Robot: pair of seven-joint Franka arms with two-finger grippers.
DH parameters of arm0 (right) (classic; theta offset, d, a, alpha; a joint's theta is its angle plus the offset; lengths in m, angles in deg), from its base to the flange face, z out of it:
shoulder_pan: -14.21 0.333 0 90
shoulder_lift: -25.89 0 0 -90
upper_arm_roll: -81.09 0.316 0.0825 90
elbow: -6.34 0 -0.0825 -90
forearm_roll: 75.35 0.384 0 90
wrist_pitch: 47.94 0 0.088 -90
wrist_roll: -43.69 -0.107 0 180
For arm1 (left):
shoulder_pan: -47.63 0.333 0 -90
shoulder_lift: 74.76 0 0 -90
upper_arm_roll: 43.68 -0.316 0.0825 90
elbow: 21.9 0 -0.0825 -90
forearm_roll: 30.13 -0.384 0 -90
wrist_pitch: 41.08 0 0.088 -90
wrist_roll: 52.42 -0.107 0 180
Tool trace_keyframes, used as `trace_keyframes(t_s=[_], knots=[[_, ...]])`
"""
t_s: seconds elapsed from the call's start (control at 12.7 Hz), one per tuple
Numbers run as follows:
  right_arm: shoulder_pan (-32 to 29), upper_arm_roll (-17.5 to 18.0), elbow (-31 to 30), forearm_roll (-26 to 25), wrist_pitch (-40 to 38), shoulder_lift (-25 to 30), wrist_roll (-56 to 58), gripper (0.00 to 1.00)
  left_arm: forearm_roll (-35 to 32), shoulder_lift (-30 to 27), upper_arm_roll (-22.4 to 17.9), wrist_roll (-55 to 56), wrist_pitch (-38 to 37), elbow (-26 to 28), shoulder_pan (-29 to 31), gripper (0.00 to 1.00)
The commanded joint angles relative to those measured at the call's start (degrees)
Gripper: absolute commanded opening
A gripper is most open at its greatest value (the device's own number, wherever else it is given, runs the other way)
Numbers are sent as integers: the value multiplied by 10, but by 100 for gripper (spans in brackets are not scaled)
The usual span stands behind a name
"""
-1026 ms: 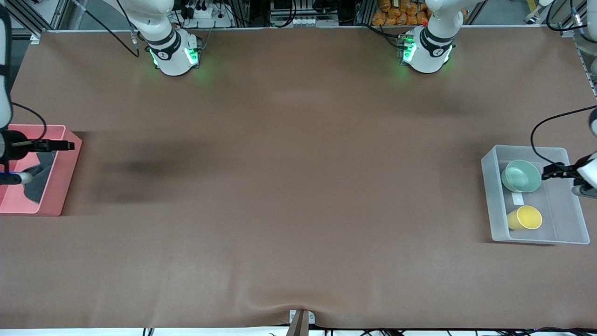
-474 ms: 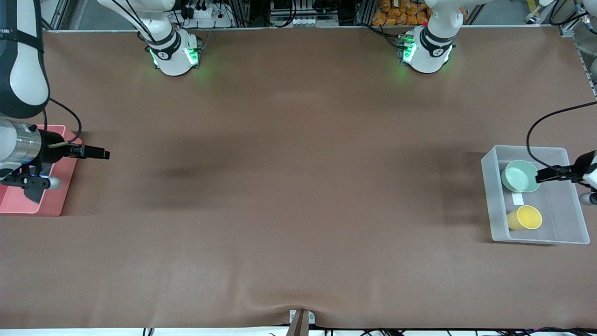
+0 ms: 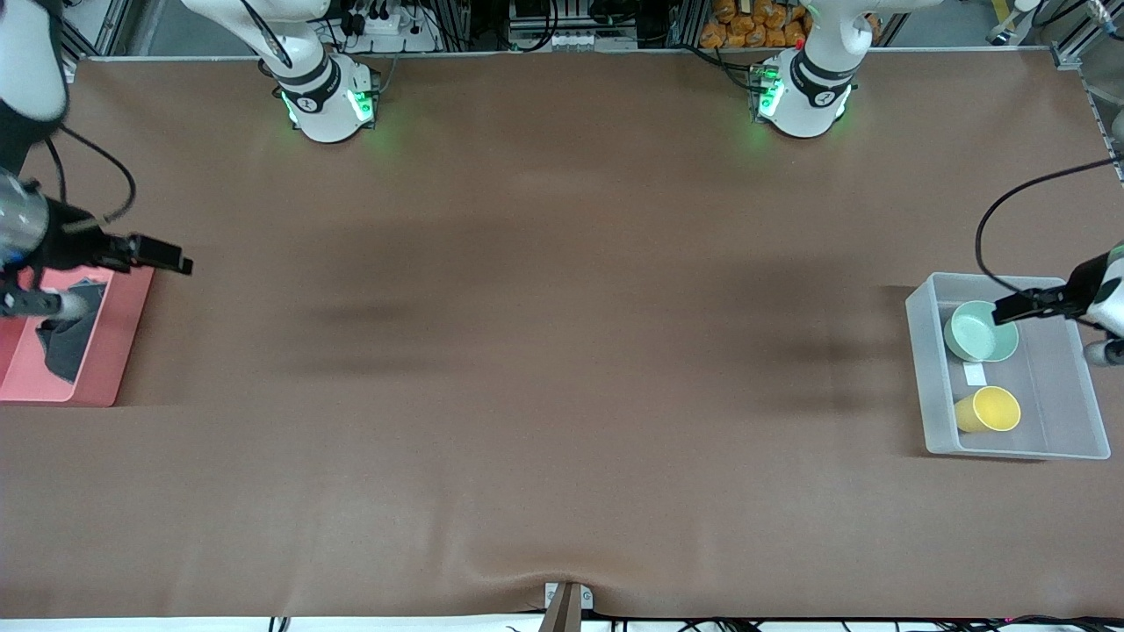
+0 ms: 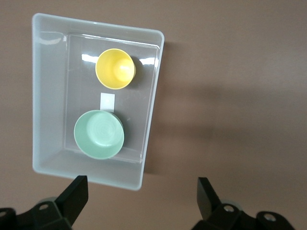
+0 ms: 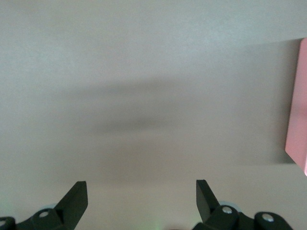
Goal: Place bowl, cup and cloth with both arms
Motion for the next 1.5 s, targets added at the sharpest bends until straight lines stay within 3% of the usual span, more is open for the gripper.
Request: trace_keyframes(t_s=[0.0, 0.16, 0.39, 0.79, 1.03, 1.42], knots=[[2, -8, 28, -9, -44, 27, -8, 100, 16, -67, 20, 47, -24, 10, -5, 100], [5, -2, 39, -65, -57, 30, 9, 100, 18, -93, 44, 65, -39, 10, -5, 100], [4, -3, 48, -62, -51, 35, 19, 100, 14, -112, 48, 65, -82, 7, -6, 100], [8, 4, 44, -56, -33, 44, -41, 100, 14, -78, 40, 20, -83, -73, -6, 100], [-39, 61, 43, -58, -31, 45, -39, 100, 16, -82, 47, 19, -86, -74, -21, 100], [-34, 60, 43, -59, -37, 45, -38, 100, 17, -81, 59, 18, -86, -74, -25, 100]])
